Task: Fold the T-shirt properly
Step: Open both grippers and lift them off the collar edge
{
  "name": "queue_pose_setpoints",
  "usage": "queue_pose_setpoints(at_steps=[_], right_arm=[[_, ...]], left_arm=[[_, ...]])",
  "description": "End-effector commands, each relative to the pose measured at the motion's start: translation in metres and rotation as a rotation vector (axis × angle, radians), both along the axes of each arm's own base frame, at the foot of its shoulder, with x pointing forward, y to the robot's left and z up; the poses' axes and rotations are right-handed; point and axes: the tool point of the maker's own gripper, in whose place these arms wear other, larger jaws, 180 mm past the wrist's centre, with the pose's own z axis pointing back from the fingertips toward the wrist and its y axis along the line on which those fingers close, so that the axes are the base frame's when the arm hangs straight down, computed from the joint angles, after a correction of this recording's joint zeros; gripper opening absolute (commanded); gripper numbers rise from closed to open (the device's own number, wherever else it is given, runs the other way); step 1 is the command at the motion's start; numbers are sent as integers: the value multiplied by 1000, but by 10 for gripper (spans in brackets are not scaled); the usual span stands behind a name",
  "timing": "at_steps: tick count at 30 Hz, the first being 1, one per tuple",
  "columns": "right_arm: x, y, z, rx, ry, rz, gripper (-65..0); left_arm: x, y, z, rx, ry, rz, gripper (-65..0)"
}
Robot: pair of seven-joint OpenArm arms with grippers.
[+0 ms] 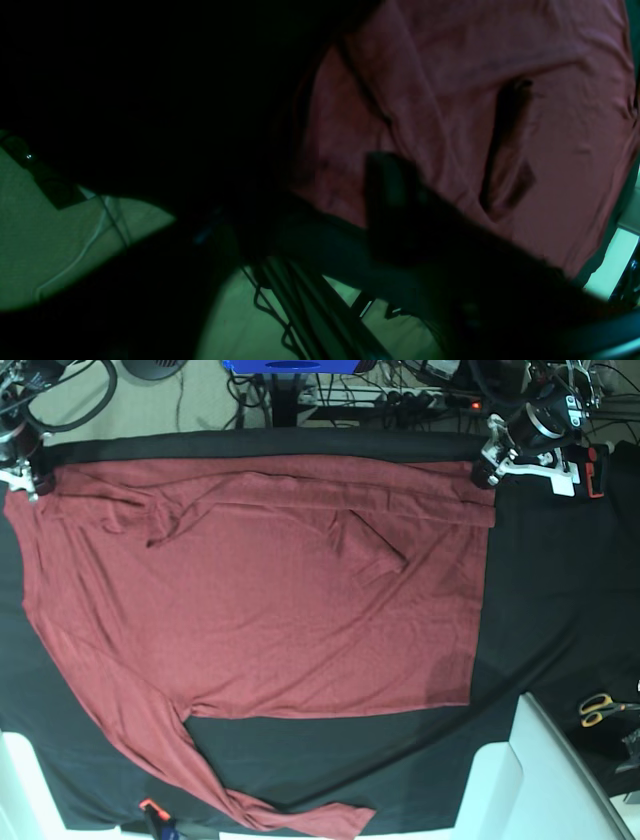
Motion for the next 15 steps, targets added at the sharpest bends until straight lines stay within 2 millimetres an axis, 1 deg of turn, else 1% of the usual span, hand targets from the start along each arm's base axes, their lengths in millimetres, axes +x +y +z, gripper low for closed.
queue_pose_setpoints(at_steps=[1,3,4,5,6,8,9,10,13,15], right_arm=[[5,-14,15,-48,-33,-7,-420],[3,-19,25,-87,-33,8,-420],[4,-23,32,-112,-39,16,-411],[3,-23,38,-129,-43,20,-384],[4,-21,42,-138,-50,21,-351],[4,-25,57,-187,-65,30,-288],[5,-27,65,-213,-72,35,-275],[7,-29,72,-231,-80,37,-275],[15,-36,93,-292,-107,50,-275],[23,-37,103,-319,-127,69,-275]], left_arm=[[4,7,7,17,-22,2,-299],[2,15,9,28,-26,29,-237],[0,21,10,35,-27,48,-214],[-2,27,12,42,-28,65,-194],[-6,32,12,49,-24,77,-183],[-11,43,16,66,-27,105,-178],[-12,49,21,85,-34,112,-174],[-14,53,25,99,-39,118,-174],[-6,65,54,167,-100,110,-174],[7,68,77,215,-157,81,-181]])
